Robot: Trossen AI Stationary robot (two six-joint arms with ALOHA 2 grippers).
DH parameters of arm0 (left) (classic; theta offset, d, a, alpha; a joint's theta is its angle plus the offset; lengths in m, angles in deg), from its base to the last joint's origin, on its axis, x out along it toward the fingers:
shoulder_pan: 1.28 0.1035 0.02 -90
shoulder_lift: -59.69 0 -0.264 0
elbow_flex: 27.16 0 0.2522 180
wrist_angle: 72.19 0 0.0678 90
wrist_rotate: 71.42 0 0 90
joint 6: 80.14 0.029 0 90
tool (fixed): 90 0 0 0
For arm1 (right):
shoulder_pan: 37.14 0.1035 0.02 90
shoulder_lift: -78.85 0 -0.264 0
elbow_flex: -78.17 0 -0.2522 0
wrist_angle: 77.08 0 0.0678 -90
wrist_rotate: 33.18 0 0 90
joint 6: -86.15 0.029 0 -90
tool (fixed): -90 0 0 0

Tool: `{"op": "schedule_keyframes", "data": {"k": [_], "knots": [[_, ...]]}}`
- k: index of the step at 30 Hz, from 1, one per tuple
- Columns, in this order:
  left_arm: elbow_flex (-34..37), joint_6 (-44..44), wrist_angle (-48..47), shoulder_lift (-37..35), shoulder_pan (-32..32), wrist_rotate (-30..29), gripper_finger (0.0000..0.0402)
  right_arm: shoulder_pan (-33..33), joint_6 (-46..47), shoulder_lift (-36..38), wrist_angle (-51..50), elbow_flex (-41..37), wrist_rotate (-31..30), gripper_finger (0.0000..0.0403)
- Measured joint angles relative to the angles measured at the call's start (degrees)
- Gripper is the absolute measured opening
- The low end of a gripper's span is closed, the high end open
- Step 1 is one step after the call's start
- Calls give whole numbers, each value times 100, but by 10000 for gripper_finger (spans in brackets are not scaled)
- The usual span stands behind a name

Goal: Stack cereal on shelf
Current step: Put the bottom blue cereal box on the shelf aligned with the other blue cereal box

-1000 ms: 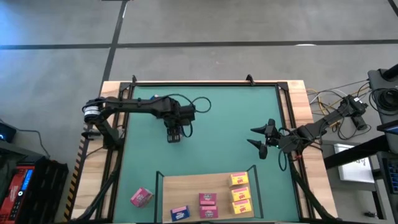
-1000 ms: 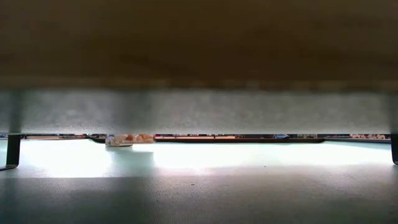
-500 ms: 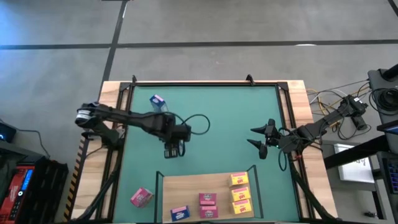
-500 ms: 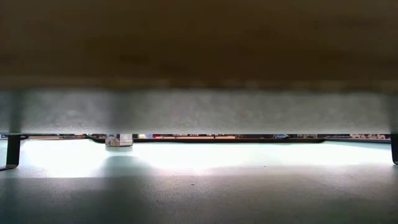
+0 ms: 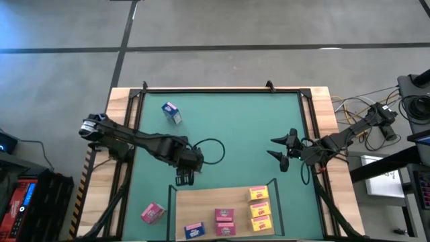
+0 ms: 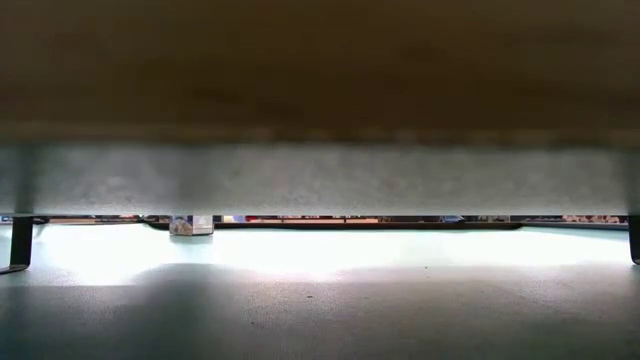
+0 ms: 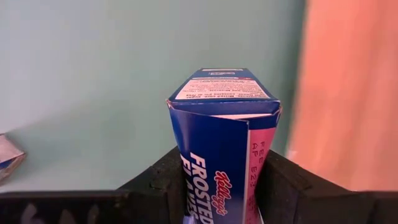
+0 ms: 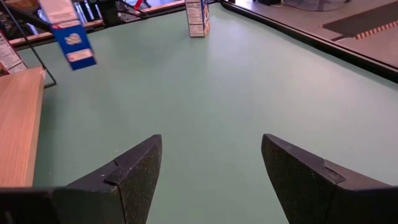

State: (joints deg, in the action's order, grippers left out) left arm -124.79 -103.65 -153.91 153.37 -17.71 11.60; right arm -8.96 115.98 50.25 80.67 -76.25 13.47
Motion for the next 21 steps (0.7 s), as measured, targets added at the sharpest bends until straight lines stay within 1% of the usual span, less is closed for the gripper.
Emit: {"op": "schedule_keyframes", "data": {"k": [7,11,21], "knots": [[-366,-99,-80,-4,-56,372,133,0,0,0,0,0,0,265],[-379,-399,-84,-4,-96,424,133,0,-1,1,0,0,0,265],[-379,-658,-73,-4,-331,456,133,2,-1,1,0,0,1,265]]}}
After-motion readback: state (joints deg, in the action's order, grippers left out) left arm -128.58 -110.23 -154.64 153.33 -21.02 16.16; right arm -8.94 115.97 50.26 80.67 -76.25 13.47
